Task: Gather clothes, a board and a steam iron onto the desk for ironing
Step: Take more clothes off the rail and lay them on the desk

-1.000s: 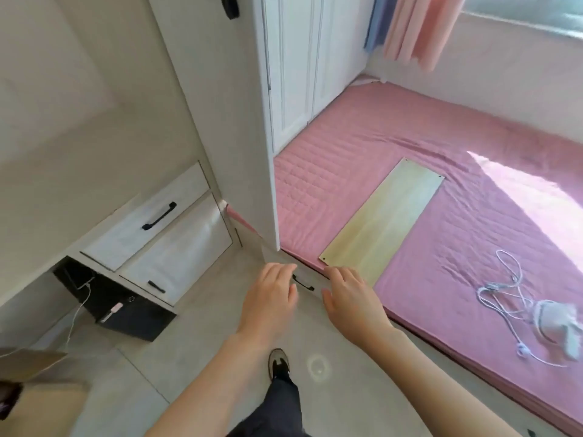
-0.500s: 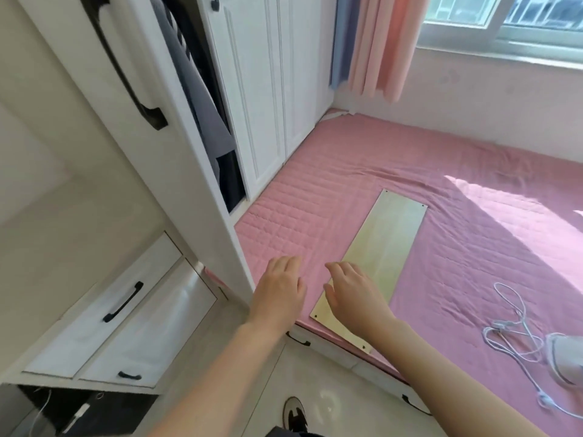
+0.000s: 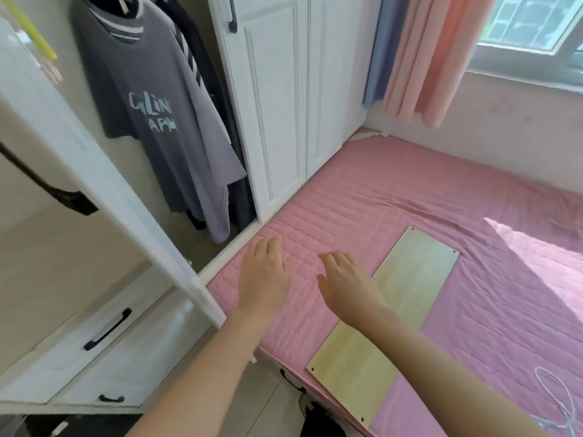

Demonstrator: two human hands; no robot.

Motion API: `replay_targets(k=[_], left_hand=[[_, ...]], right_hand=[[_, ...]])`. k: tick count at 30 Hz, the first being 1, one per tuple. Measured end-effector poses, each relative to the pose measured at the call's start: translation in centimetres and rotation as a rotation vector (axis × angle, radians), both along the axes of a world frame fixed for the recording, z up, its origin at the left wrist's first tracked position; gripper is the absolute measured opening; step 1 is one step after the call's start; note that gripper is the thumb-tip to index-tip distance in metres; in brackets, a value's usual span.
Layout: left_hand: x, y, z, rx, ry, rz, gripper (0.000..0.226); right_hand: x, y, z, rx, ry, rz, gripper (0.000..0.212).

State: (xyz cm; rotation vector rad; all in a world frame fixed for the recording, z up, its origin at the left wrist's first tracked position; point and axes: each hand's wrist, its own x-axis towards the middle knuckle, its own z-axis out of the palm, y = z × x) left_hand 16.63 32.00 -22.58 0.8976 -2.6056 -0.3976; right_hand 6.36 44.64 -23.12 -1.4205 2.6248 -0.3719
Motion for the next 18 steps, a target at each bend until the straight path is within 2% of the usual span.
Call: replay_targets(k=[12,18], left_hand=[[-9.6,-9.8,4.9,-0.052,0.095,0.377,0.037],[-12.3,-15.9,8.6,-0.163,0.105,0.496,0.040]], right_hand=[[-12.7,-11.1,5.9,-0.137,0.097,0.346,0.033],[-16.0,-18.8,10.1,-0.210,0.220,0.513,0.033]])
